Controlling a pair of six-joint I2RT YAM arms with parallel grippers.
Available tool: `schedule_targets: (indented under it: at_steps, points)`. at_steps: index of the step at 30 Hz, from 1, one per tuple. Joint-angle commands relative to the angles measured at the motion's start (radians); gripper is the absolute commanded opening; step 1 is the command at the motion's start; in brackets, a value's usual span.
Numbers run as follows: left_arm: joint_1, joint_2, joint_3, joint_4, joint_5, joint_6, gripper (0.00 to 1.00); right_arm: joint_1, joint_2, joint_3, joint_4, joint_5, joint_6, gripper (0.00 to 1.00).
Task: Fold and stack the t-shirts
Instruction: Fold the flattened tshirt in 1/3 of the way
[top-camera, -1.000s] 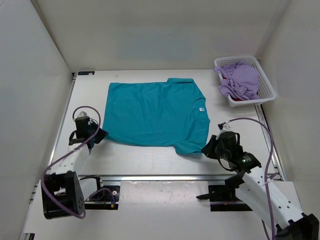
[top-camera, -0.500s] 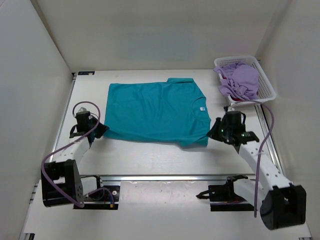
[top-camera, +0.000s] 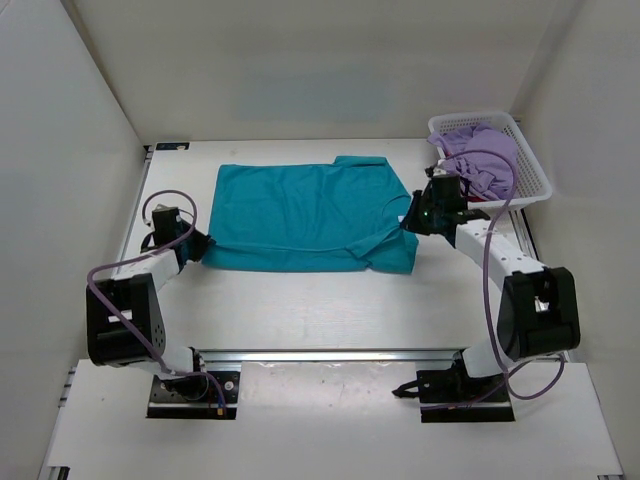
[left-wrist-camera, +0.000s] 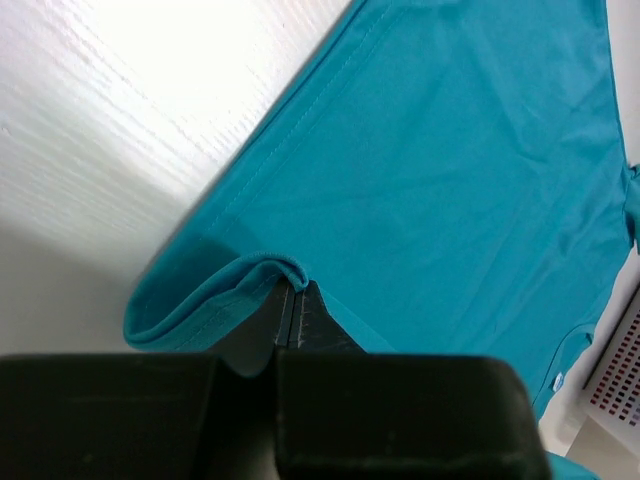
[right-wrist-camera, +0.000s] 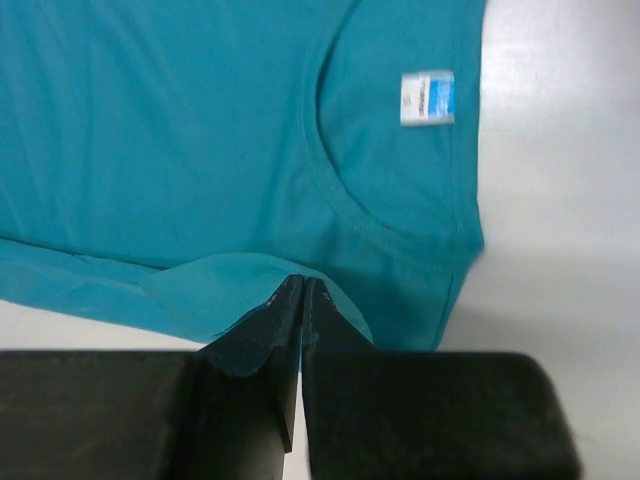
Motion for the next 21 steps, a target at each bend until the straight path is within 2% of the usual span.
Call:
schedule_targets:
  at_steps: [1, 12, 13, 14, 16, 21]
  points:
    - [0.019, 0.033, 0.053, 0.030, -0.011, -0.005, 0.00, -0.008, 0.071, 0.114, 0.056, 0.005, -0.040, 0.00]
    - [0.025, 0.168, 0.122, 0.058, -0.010, 0.010, 0.00, -0.071, 0.259, 0.203, 0.148, -0.056, -0.034, 0.00]
    - [0.025, 0.175, 0.124, 0.053, -0.016, 0.018, 0.00, -0.068, 0.271, 0.219, 0.161, -0.057, -0.035, 0.00]
    - [0.021, 0.191, 0.139, 0.064, -0.011, 0.016, 0.00, -0.071, 0.352, 0.307, 0.151, -0.056, -0.047, 0.00]
    - [0.021, 0.195, 0.141, 0.062, -0.016, 0.013, 0.00, -0.069, 0.390, 0.326, 0.143, -0.061, -0.043, 0.00]
    - [0.037, 0.191, 0.147, 0.066, -0.010, 0.016, 0.13, -0.066, 0.429, 0.374, 0.168, -0.067, -0.034, 0.00]
